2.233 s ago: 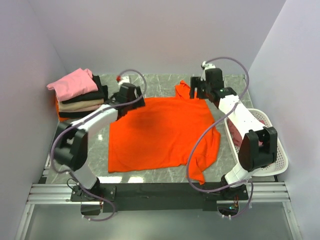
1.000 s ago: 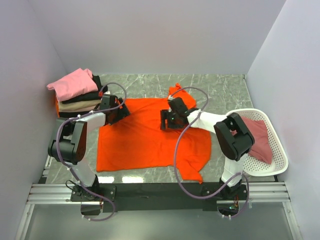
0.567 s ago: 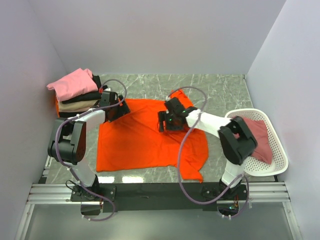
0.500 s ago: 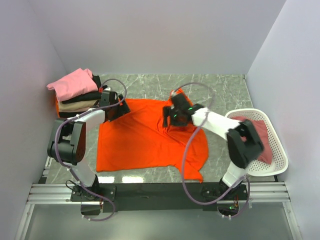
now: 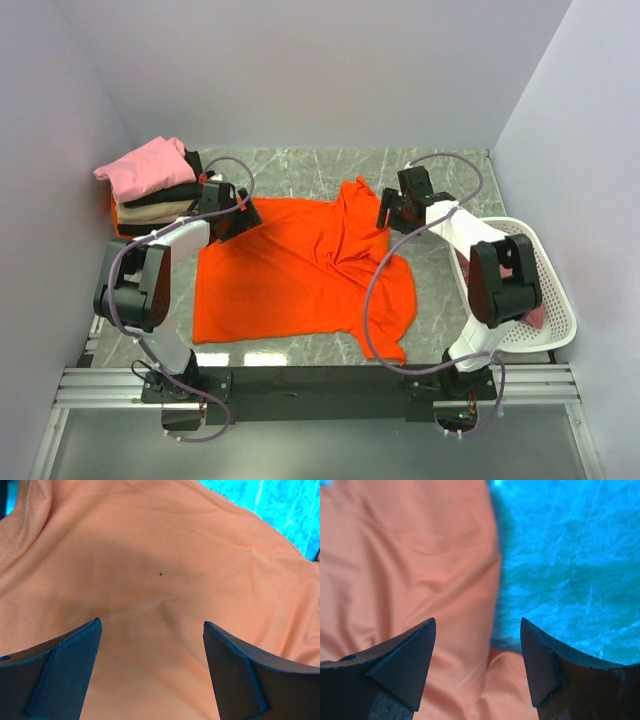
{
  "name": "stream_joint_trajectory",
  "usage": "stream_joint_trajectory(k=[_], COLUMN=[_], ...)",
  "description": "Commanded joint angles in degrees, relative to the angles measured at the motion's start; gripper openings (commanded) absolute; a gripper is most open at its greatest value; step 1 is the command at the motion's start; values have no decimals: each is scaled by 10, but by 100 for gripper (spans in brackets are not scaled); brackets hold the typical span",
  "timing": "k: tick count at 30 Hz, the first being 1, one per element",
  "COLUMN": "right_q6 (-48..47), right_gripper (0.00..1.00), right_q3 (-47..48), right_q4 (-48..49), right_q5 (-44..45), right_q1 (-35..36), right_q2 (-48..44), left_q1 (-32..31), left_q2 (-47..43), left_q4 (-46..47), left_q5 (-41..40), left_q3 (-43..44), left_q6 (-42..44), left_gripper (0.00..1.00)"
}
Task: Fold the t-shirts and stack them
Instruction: Flatten the tshirt out
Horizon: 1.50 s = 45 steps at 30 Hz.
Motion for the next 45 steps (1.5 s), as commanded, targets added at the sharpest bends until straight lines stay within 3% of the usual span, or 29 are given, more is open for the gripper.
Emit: stream_joint_trajectory(k=[1, 13, 18, 23, 24, 39, 43, 45], right_q6=[-15, -8, -8, -15, -20, -67, -71, -74], right_gripper=[74, 62, 43, 2, 0, 0, 43, 48], right_q3=[12, 5, 21, 60, 80, 377, 368, 335], right_q4=[12, 28, 20, -12, -18, -157, -155, -139], right_q5=[-12, -39, -31, 7, 16, 107, 118, 129], right_q1=[-10, -20, -21, -22, -22, -44, -48, -48], right_q2=[21, 81, 103, 120, 125, 294, 274, 233], left_q1=[-6, -8, -8, -8, -8, -56, -64, -70], left_q2=[-31, -33, -30, -21, -18, 43, 47, 33], left_q4=[9, 5, 4, 6, 7, 32, 33, 31], left_q5=[9, 14, 17, 24, 26, 52, 52, 41], left_q3=[-1, -6, -5, 2, 5, 65, 86, 89], left_q6=[13, 17, 18, 19, 20, 25, 23, 23], left_gripper=[88, 88, 88, 88, 88, 88, 88, 88])
